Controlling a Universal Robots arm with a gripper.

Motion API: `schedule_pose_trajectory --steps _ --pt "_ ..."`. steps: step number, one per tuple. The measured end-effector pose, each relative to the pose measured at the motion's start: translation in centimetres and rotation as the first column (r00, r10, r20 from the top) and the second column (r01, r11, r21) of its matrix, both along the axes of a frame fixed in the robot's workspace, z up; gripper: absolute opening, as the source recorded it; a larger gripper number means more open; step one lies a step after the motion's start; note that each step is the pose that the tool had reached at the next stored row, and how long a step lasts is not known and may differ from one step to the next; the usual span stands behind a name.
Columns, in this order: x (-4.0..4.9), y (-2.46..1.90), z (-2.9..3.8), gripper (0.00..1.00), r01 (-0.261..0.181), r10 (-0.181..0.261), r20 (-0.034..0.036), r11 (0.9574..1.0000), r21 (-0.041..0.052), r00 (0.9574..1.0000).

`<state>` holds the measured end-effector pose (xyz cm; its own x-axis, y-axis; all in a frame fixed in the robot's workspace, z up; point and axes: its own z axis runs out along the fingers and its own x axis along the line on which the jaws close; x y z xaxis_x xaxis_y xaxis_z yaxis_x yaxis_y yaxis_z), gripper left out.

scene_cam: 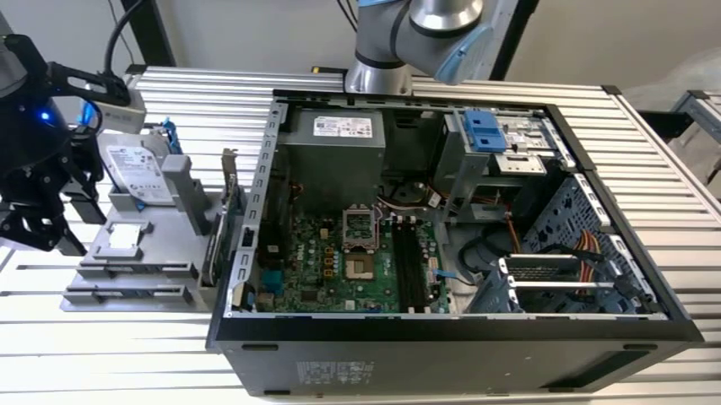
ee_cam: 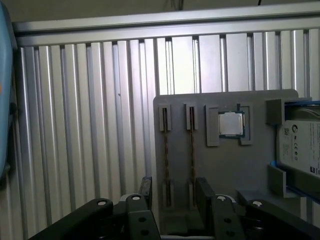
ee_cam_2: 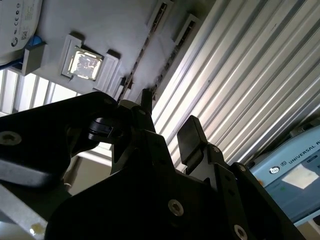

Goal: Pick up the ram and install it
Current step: 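Pick up the ram and move it above insertion slot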

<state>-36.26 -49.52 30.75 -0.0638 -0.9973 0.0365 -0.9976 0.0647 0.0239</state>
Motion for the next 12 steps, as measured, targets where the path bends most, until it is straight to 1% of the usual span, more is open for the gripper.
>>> schedule_pose_trajectory --steps 12 --pt "0.0 0.0 -0.64 1.0 0.0 0.0 0.0 1.0 -0.0033 1.0"
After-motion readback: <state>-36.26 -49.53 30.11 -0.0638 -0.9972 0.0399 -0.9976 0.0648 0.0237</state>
